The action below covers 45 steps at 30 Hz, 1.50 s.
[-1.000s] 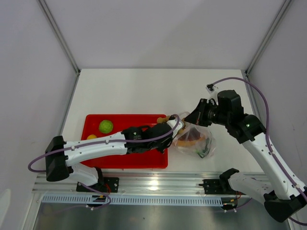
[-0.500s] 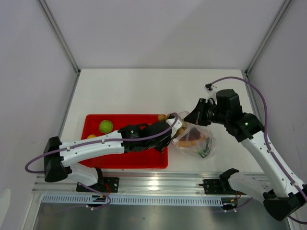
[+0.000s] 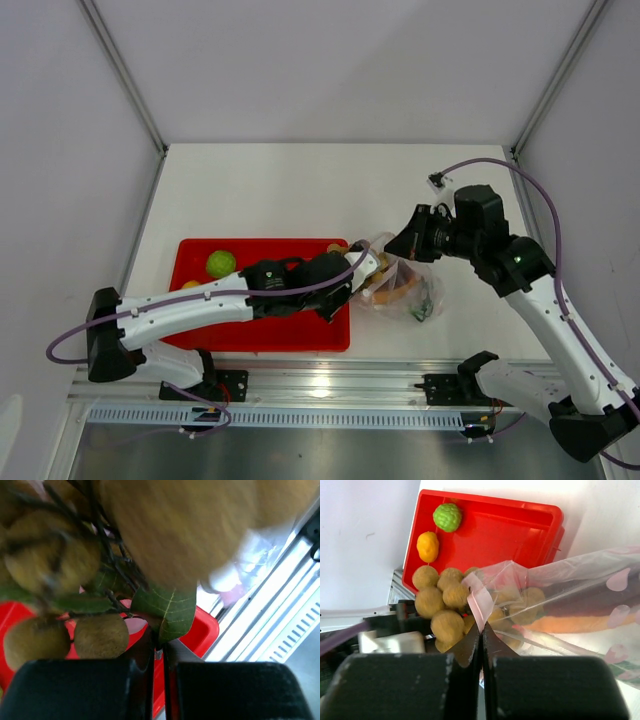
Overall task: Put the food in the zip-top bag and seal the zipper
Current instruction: Place the fake fruit in the zipper food storage bag.
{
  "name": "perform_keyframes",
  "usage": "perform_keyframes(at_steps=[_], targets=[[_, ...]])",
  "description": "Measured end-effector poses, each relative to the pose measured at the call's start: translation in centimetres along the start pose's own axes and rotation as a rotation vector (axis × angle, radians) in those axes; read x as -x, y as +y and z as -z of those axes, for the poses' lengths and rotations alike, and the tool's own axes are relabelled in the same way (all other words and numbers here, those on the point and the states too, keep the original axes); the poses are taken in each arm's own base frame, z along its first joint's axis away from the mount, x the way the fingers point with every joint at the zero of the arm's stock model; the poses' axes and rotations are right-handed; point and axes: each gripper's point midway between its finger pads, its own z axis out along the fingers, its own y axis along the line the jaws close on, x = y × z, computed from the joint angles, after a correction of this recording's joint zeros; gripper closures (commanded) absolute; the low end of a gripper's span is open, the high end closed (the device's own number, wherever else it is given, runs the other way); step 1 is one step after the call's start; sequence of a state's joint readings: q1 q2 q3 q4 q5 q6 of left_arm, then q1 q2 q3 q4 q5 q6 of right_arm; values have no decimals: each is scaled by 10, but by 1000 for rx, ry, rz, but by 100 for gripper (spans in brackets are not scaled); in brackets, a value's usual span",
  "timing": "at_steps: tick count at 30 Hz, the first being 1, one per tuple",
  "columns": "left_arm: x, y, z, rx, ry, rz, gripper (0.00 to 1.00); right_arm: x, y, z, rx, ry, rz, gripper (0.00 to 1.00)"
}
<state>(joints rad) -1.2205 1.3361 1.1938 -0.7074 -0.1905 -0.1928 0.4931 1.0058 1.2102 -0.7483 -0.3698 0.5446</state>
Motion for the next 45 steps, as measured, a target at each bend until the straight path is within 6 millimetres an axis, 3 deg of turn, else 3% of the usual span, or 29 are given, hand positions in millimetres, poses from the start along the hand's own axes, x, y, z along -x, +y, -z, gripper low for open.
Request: perform_keyframes(at_steps=[5, 12, 22, 28, 32, 36, 41, 45], targets=[[-8, -16, -4, -98, 46, -21, 100, 5, 5, 4, 13, -12, 25, 100], [-2, -50, 8, -323, 29, -21, 99, 4, 9, 4, 56, -8, 80, 100], [6, -38, 23, -508, 29, 132, 99, -10, 13, 10, 124, 16, 147, 100], [-3, -49, 13, -603, 113, 188, 99, -14, 17, 14, 148, 18, 158, 100], [-14, -48, -4, -589, 179, 222, 99, -15, 17, 14, 150, 24, 157, 100], [-27, -34, -18, -473, 246, 266, 99, -15, 17, 14, 149, 26, 153, 100], [-22, -13, -23, -296, 213, 310, 99, -13, 12, 10, 117, 20, 113, 100], [-8, -9, -11, -205, 117, 288, 100, -8, 8, 6, 82, 5, 57, 100]])
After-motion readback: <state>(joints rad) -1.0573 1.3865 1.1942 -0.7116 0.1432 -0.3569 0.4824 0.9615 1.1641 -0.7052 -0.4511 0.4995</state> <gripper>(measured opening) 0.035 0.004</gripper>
